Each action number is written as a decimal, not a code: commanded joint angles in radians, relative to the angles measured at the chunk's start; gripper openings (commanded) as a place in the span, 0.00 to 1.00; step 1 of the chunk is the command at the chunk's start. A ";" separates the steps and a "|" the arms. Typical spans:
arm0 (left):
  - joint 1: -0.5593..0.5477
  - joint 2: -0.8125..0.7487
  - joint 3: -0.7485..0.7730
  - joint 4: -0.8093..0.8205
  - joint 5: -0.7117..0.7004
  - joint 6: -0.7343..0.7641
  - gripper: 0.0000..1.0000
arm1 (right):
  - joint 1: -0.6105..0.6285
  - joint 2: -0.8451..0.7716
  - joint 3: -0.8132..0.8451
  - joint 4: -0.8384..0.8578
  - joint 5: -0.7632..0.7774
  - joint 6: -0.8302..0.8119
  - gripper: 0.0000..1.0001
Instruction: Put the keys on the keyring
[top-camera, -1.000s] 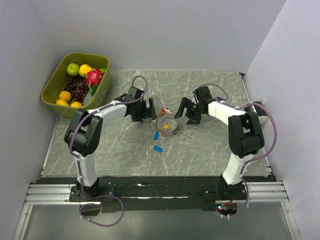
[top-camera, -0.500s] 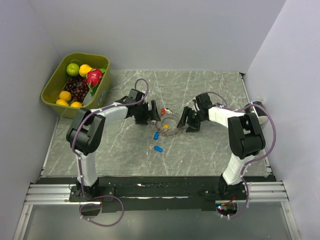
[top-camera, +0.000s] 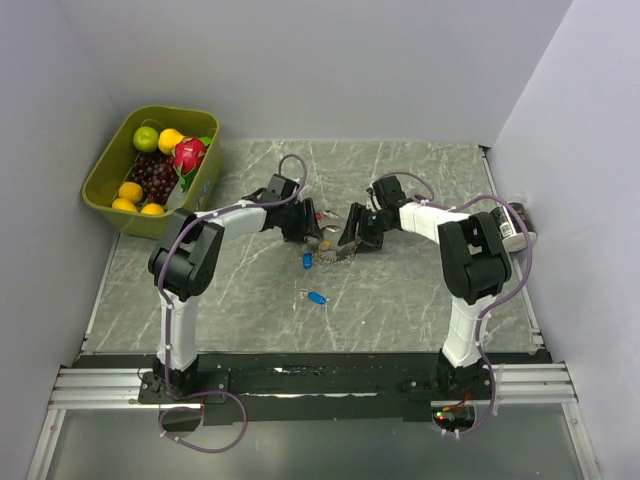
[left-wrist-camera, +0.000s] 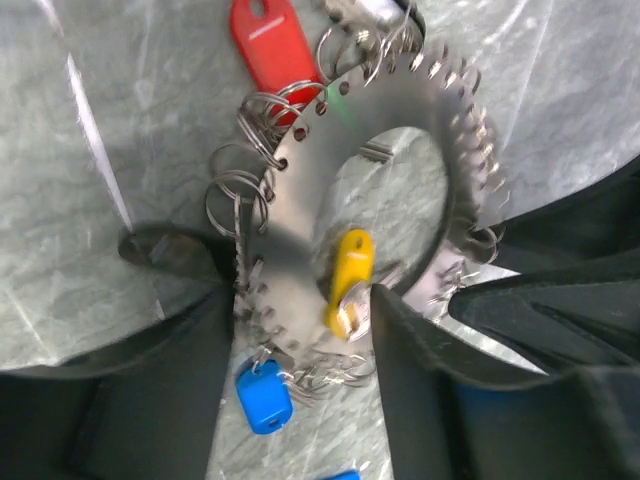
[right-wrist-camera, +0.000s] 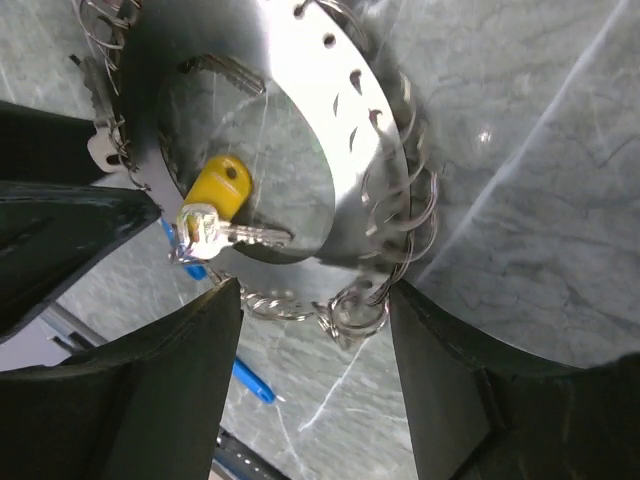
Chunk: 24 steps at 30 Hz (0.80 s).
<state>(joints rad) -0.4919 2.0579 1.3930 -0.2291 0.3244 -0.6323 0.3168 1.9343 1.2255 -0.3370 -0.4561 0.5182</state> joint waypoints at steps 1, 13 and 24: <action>-0.020 -0.018 -0.081 0.019 0.005 -0.027 0.51 | 0.010 0.025 0.084 -0.009 0.019 -0.004 0.67; -0.096 -0.255 -0.264 -0.036 -0.278 0.013 0.55 | 0.015 -0.054 0.062 -0.036 0.132 -0.058 0.71; -0.057 -0.276 -0.169 -0.016 -0.378 0.054 0.96 | 0.004 -0.135 -0.001 -0.022 0.140 -0.058 0.76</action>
<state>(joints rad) -0.5819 1.7397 1.1217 -0.2653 -0.0399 -0.6048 0.3229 1.8378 1.2358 -0.3748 -0.3279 0.4698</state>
